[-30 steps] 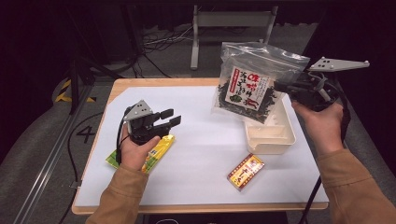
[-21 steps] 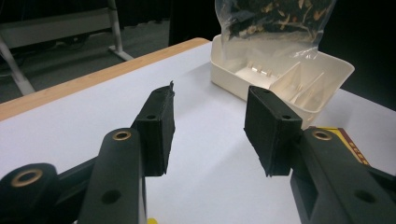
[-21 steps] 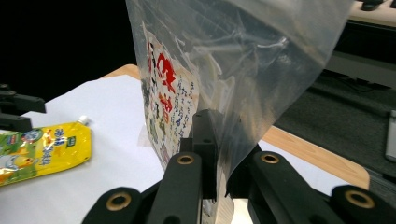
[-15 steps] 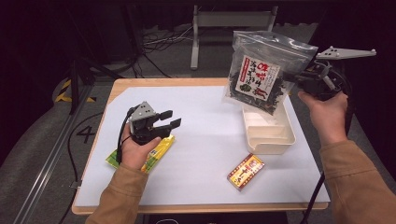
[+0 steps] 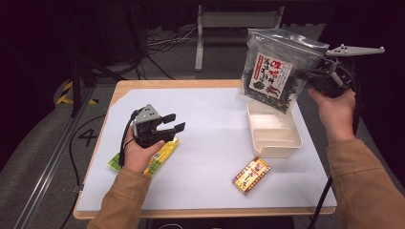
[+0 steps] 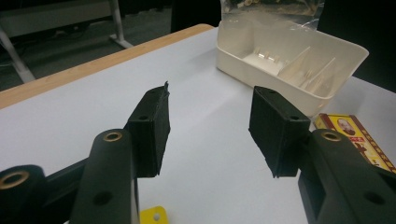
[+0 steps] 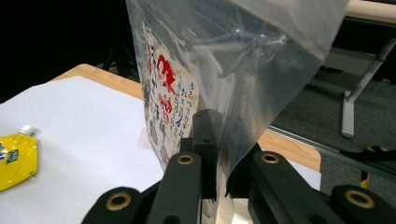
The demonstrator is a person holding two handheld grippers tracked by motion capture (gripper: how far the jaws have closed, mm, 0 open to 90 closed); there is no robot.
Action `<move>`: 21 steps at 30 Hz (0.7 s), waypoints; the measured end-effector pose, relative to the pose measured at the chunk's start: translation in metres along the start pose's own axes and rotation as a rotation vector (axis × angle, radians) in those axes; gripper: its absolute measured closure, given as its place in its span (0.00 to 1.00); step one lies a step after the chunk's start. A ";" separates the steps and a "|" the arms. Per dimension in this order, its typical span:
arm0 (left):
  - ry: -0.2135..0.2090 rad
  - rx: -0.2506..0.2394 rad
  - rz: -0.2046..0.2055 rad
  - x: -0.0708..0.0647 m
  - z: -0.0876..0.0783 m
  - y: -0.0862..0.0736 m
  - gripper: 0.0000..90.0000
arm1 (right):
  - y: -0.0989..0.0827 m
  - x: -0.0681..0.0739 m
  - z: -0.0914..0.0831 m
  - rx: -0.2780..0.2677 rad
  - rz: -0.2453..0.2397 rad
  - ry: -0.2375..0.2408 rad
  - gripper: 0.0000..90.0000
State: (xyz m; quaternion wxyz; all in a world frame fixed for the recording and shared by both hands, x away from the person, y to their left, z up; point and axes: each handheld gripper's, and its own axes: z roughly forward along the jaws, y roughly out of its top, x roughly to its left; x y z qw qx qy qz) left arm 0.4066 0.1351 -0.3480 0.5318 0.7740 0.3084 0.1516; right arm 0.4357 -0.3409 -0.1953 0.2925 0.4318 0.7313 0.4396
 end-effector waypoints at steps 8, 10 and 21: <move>-0.009 0.021 -0.012 0.000 0.001 0.000 0.54 | -0.006 -0.010 0.006 0.025 0.011 -0.033 0.95; -0.010 0.023 -0.013 0.000 0.001 0.000 0.54 | -0.008 -0.013 0.007 0.030 0.013 -0.042 0.95; -0.012 0.033 -0.007 0.000 0.002 0.000 0.54 | -0.018 -0.024 0.014 0.068 0.044 -0.087 0.95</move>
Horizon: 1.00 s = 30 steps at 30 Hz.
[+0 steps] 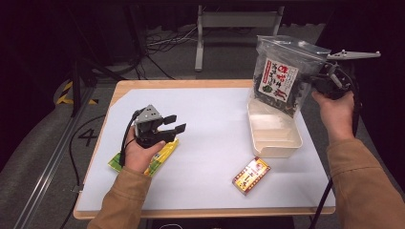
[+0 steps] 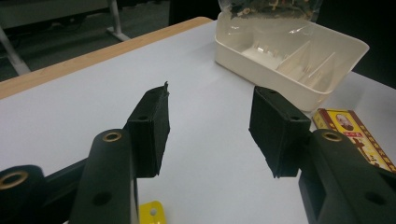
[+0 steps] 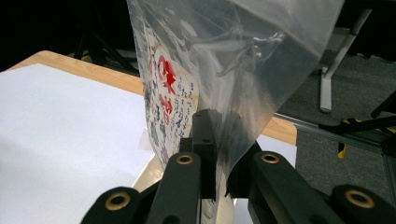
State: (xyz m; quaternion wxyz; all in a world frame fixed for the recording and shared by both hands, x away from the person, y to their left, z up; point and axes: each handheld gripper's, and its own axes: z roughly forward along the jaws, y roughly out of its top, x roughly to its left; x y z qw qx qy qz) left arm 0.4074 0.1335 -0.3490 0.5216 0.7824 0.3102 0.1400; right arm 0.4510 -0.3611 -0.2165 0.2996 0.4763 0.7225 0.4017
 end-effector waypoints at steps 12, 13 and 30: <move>0.000 0.006 -0.001 0.001 0.001 -0.001 0.52 | -0.007 -0.003 0.008 0.024 0.008 -0.023 0.94; -0.001 0.007 -0.002 0.001 0.001 -0.001 0.52 | -0.007 -0.003 0.009 0.026 0.005 -0.023 0.94; -0.003 0.010 -0.009 0.001 0.002 -0.002 0.52 | -0.019 -0.002 0.016 0.038 0.013 -0.013 0.92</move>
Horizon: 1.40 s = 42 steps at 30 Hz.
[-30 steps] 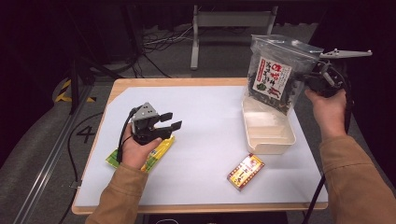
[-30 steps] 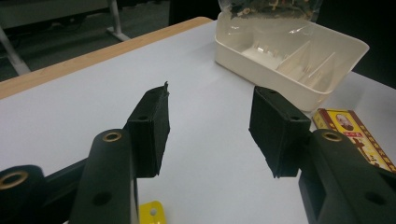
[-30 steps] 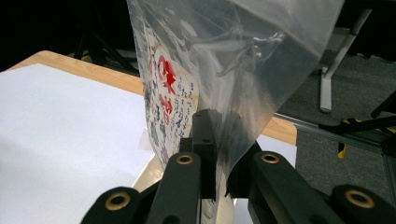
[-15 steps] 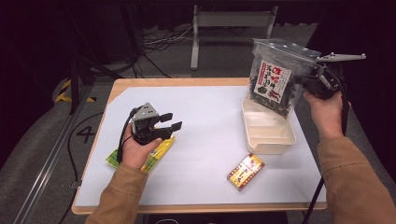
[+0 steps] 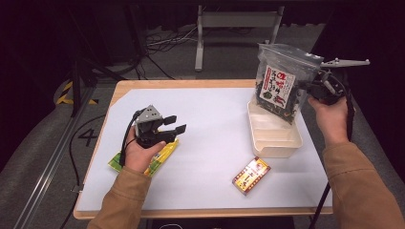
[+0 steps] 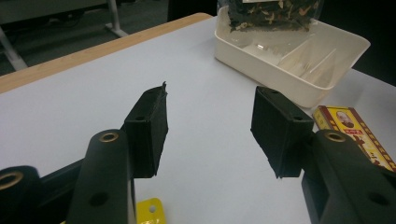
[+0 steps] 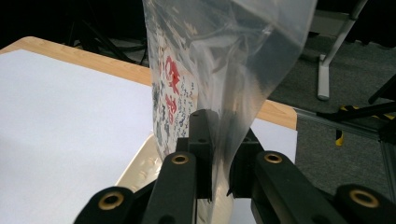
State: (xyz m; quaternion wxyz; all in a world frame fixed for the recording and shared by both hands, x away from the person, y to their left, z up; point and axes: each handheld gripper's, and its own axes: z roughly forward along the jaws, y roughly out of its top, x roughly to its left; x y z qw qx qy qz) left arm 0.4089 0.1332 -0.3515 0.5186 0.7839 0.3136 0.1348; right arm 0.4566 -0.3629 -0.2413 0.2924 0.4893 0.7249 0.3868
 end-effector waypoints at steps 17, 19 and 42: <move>-0.004 0.005 -0.004 0.000 0.001 0.000 0.51 | -0.016 -0.001 0.011 0.052 -0.002 0.027 0.89; -0.004 0.006 -0.004 0.000 0.001 0.000 0.51 | -0.017 -0.004 0.011 0.056 0.026 0.031 0.89; 0.002 0.013 0.005 0.002 -0.003 0.000 0.43 | -0.031 -0.011 -0.016 -0.041 0.045 0.042 0.41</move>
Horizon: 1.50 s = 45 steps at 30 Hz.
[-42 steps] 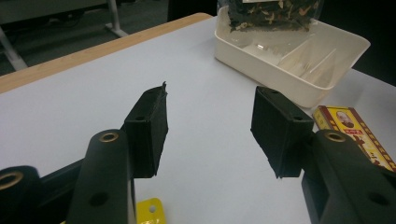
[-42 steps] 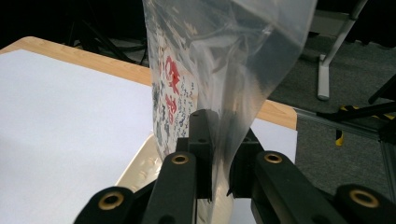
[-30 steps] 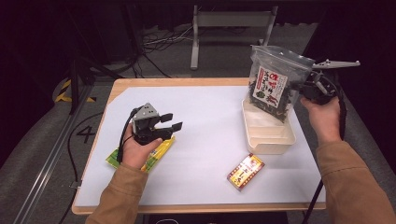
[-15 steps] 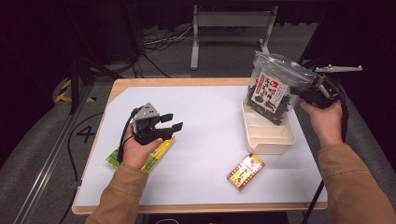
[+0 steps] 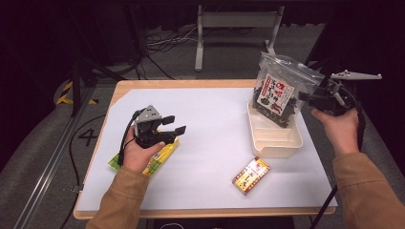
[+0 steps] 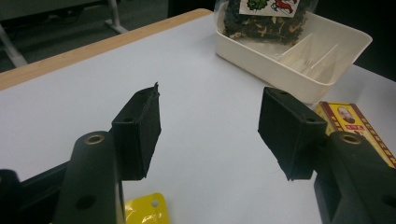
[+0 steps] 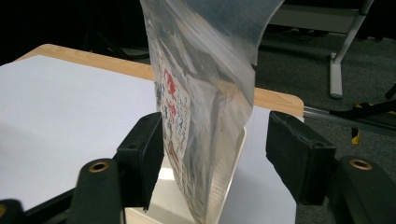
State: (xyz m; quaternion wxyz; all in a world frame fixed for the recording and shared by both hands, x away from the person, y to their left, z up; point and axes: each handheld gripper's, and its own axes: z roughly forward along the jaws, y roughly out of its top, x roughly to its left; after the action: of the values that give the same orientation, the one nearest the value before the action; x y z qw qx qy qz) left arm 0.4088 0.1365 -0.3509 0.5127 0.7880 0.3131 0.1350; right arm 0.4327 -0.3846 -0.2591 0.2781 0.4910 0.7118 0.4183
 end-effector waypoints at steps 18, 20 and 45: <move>0.028 0.063 -0.035 0.014 -0.022 0.000 0.32 | -0.007 0.010 -0.027 -0.045 -0.025 0.064 0.39; 0.035 0.071 -0.023 0.016 -0.024 -0.001 0.31 | -0.008 0.014 -0.029 -0.050 -0.037 0.071 0.39; 0.083 0.143 0.027 0.029 -0.056 -0.005 0.26 | -0.036 0.054 -0.036 -0.082 -0.202 0.264 0.34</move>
State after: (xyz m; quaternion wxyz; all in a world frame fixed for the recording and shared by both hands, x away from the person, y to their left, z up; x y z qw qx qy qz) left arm 0.3992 0.1963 -0.3339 0.4398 0.8204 0.3324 0.1516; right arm 0.3668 -0.3523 -0.2719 0.2426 0.3458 0.7702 0.4779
